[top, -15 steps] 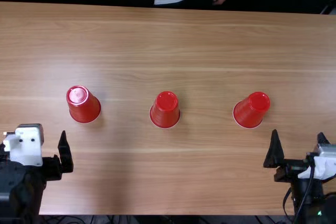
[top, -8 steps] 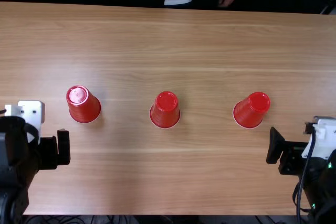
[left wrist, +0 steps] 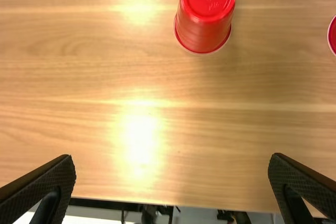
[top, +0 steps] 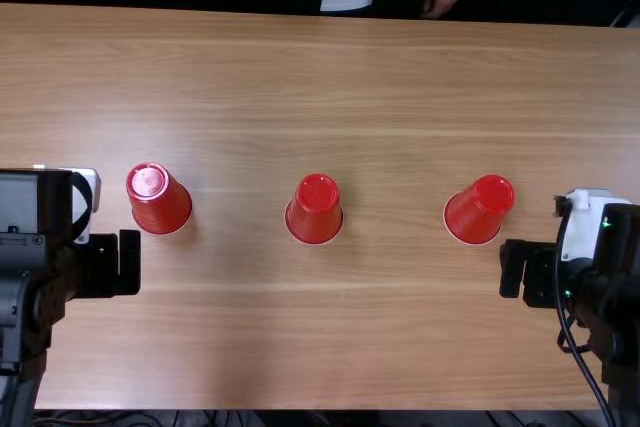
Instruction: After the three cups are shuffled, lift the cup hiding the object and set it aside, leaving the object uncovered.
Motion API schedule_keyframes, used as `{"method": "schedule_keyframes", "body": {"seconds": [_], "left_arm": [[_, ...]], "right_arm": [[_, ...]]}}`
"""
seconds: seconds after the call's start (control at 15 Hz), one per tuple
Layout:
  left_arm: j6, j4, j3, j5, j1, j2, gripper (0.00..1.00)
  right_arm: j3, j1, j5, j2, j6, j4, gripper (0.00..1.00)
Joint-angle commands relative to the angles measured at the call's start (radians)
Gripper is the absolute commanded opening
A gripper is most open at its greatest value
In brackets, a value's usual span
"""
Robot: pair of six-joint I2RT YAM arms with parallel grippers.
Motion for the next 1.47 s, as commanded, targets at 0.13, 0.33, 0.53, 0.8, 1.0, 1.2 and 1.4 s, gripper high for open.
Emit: {"method": "schedule_keyframes", "body": {"seconds": [0.13, 0.33, 0.53, 0.8, 1.0, 1.2, 1.4], "left_arm": [[-0.031, -0.004, 0.039, 0.001, 0.002, 0.032, 1.0], [-0.033, -0.004, 0.039, 0.005, 0.0, 0.034, 1.0], [-0.033, -0.004, 0.038, 0.008, -0.006, 0.054, 1.0], [-0.037, -0.004, 0.033, 0.012, -0.006, 0.054, 1.0], [-0.048, -0.004, 0.028, 0.012, -0.008, 0.052, 1.0], [-0.051, -0.003, 0.025, 0.014, -0.008, 0.052, 1.0], [-0.051, -0.003, 0.024, 0.014, -0.008, 0.052, 1.0]], "right_arm": [[0.035, -0.005, 0.008, 0.071, -0.025, 0.045, 1.0], [0.052, -0.007, 0.008, 0.175, -0.028, 0.183, 1.0], [0.069, -0.007, 0.004, 0.289, -0.045, 0.255, 1.0], [0.077, -0.007, 0.003, 0.403, -0.041, 0.304, 1.0], [0.075, -0.004, -0.005, 0.481, -0.04, 0.325, 1.0], [0.074, -0.005, -0.005, 0.542, -0.038, 0.325, 1.0], [0.07, -0.005, -0.007, 0.58, -0.038, 0.325, 1.0]]}}
